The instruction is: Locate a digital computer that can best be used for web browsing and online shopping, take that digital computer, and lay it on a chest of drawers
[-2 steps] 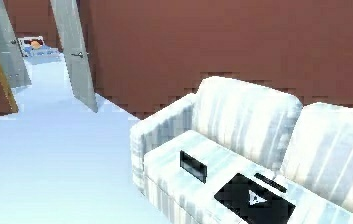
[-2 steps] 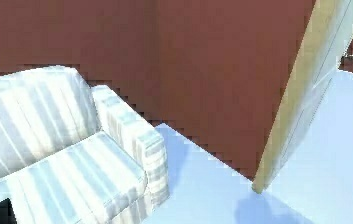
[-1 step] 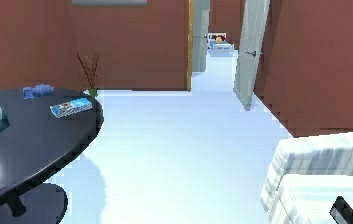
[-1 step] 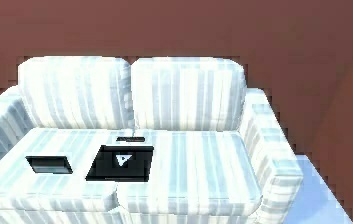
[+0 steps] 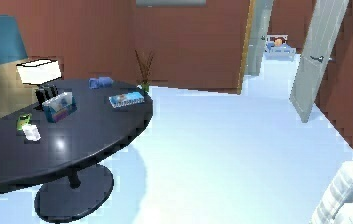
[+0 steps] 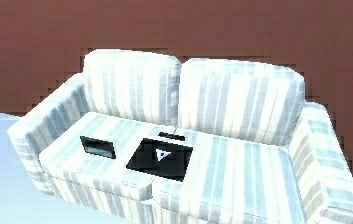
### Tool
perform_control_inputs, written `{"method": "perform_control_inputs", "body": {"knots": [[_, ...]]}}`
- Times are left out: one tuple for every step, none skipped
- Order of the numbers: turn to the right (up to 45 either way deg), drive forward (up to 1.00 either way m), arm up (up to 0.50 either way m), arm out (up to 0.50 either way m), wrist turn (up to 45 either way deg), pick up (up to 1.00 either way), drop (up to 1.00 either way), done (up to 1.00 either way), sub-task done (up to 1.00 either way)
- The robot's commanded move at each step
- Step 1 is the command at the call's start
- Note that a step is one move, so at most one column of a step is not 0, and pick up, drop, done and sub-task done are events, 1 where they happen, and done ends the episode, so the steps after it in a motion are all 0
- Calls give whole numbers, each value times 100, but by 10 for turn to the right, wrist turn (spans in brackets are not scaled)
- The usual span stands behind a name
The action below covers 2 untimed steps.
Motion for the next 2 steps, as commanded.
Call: {"method": "perform_control_inputs", "body": {"knots": [[0,0,50,0,0,0,0,0,0],[0,0,8,0,0,0,0,0,0]]}}
